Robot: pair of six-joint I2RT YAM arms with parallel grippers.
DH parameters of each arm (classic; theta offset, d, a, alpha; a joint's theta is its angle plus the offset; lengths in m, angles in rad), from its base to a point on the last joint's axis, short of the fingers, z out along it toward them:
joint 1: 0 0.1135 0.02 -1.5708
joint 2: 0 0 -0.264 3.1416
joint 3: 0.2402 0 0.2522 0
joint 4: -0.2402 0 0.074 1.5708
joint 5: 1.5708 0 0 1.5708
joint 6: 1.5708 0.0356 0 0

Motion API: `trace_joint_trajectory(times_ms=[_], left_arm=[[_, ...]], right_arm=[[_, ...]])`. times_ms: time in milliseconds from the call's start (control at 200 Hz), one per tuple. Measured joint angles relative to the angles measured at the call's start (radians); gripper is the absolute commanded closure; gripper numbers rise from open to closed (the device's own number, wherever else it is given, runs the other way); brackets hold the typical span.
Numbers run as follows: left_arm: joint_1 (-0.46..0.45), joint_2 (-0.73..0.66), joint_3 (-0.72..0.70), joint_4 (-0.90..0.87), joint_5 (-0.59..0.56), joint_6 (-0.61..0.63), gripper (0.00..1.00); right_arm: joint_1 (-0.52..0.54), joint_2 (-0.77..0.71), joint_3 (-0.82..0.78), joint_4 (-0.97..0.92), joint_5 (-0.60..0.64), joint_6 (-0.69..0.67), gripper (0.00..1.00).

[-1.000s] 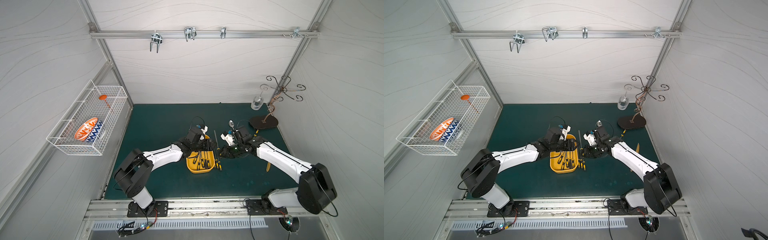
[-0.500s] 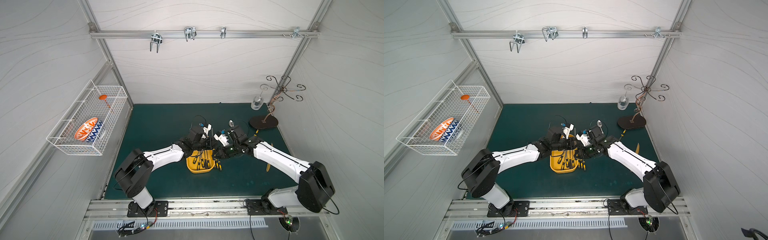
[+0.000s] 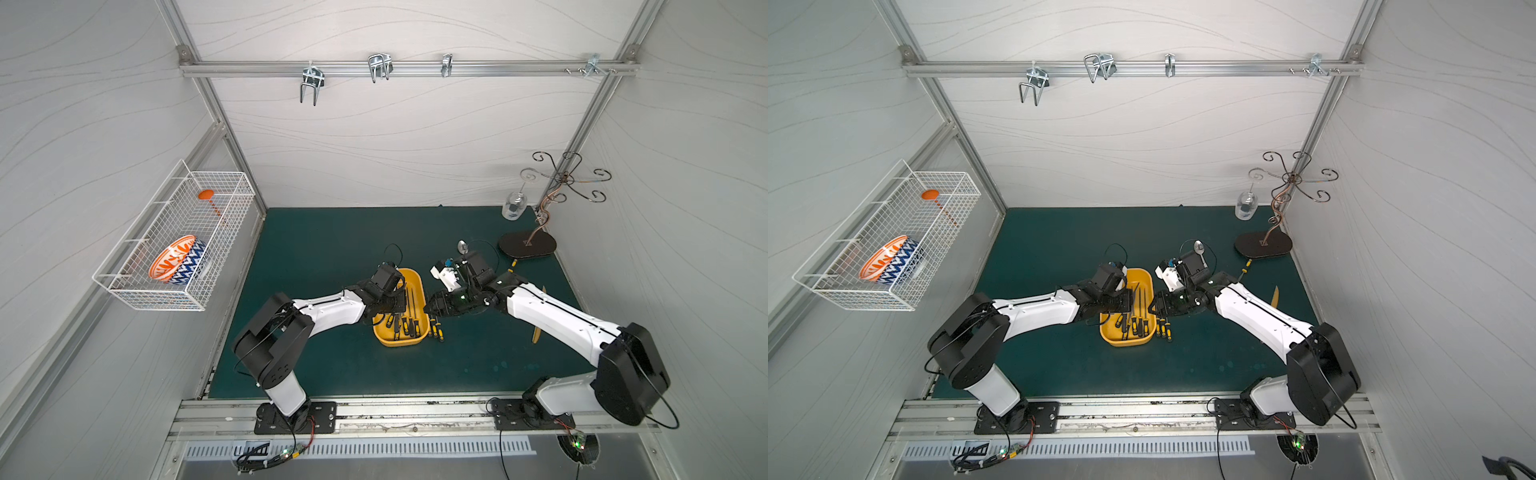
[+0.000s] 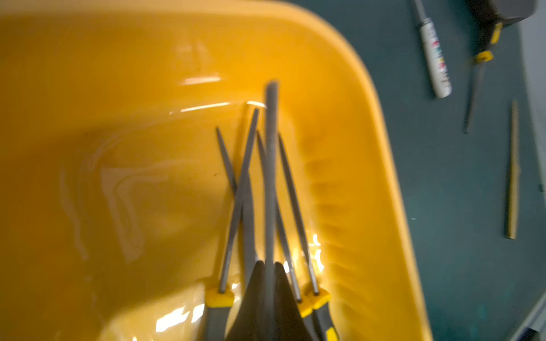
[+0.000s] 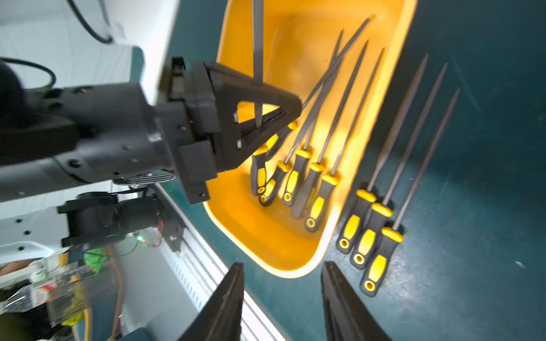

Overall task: Put the file tool into the storage box
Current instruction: Place the file tool in the storage box, then pick up the file tool from the center of the board.

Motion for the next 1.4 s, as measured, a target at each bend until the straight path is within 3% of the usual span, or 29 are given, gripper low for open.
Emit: trace_joint_trajectory(times_ms=[115, 230, 610, 1215, 1401], left_arm=[[-0.003, 0.018, 0.014, -0.036, -0.023, 0.011, 0.63], [-0.010, 0.018, 0.039, -0.042, -0.032, 0.021, 0.59], [-0.013, 0.017, 0.047, -0.043, -0.039, 0.023, 0.58], [-0.013, -0.011, 0.045, -0.041, -0.043, 0.019, 0.57], [-0.013, -0.011, 0.045, -0.041, -0.043, 0.019, 0.57]], right_arm=[[-0.003, 0.000, 0.000, -0.024, 0.074, 0.010, 0.45], [-0.010, 0.011, 0.000, -0.059, 0.143, 0.014, 0.46], [0.028, 0.207, -0.008, -0.120, 0.210, 0.002, 0.52], [0.060, 0.262, -0.029, -0.124, 0.299, -0.016, 0.55], [0.095, 0.271, -0.027, -0.126, 0.344, -0.017, 0.69]])
